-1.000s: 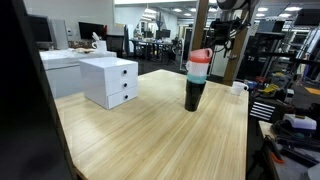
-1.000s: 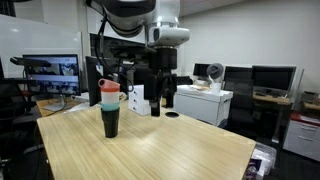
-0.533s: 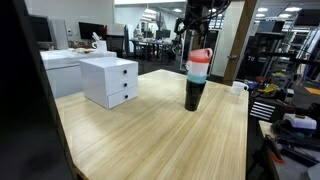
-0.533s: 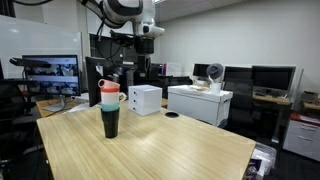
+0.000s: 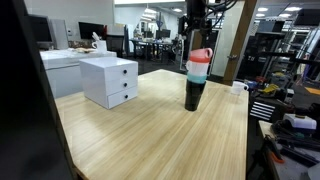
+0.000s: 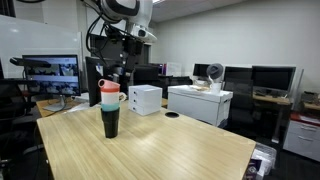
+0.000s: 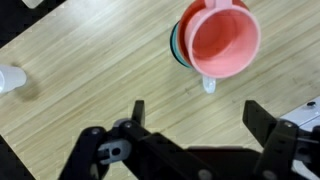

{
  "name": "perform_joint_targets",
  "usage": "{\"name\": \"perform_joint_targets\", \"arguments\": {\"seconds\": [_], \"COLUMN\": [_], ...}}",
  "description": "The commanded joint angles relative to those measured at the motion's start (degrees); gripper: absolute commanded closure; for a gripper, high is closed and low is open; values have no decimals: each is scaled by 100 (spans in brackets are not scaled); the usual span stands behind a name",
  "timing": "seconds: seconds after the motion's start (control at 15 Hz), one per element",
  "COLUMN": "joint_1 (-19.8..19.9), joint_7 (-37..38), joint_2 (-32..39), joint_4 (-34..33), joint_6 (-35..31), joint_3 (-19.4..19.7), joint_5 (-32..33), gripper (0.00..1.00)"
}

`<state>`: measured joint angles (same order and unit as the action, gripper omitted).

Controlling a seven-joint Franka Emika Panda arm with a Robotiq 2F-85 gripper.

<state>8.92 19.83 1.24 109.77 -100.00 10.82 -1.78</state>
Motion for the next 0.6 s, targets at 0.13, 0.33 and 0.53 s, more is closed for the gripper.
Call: {"name": "perform_joint_targets", "arguments": {"seconds": [0.13,0.33,0.53], "joint_1": [-6,-28,-29], "joint_7": [-459,-465,-393], "joint_2": [-565,-687,-720], "joint_4": [478,792,1050], "joint_6": [387,414,346], "joint_3": [-79,-151,-208], "joint_5": [49,123,177], "gripper": [0,0,0]}}
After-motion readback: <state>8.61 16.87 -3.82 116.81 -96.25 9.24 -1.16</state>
